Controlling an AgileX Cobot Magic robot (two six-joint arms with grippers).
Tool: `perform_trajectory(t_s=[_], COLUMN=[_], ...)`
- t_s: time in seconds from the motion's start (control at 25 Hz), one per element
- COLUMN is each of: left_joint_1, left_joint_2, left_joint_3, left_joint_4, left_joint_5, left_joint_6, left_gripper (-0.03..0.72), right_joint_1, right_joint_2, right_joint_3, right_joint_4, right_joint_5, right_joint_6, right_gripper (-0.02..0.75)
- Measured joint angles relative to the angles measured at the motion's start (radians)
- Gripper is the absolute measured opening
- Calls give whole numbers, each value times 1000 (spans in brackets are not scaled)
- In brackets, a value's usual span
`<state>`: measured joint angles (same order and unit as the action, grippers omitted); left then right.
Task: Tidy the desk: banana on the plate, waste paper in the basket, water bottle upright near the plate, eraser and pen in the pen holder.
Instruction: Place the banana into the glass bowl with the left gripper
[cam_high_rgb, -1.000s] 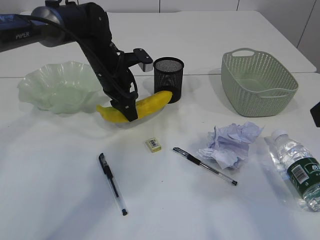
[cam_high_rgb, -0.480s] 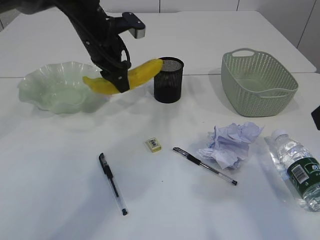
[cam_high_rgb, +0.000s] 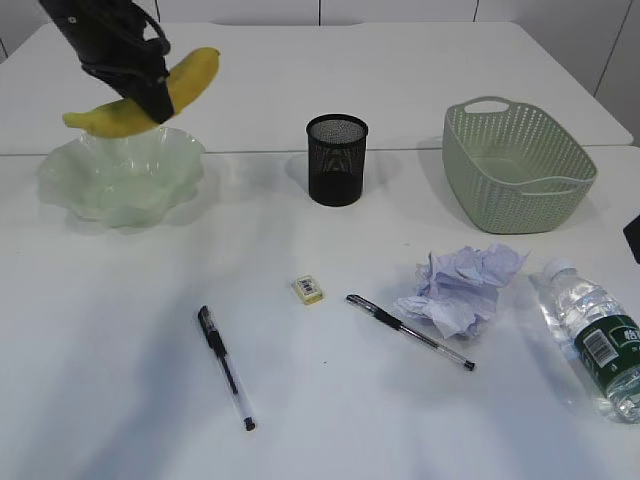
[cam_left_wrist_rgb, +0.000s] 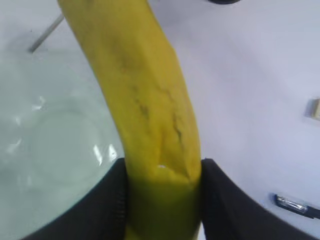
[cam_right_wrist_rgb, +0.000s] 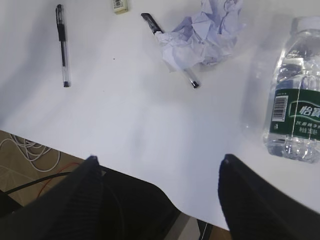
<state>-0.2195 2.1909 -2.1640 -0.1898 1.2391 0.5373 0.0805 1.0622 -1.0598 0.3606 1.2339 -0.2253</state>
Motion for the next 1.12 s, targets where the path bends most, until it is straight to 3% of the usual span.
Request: perform_trajectory(t_s=[0.28,0.48,1.12], left_joint_1=[108,148,152], left_joint_2=[-1,-1,131], left_joint_3=[0,0,0], left_joint_4=[4,4,17], left_joint_5=[2,-14,-99], left_joint_6=[-102,-166,-215], left_gripper=[289,290,296], right_joint_1=[0,0,0], right_joint_2=[0,0,0], right_joint_3=[0,0,0], right_joint_4=[0,13,31], right_joint_5=[4,6,6], right_joint_6=[0,0,0], right_gripper=[536,536,536])
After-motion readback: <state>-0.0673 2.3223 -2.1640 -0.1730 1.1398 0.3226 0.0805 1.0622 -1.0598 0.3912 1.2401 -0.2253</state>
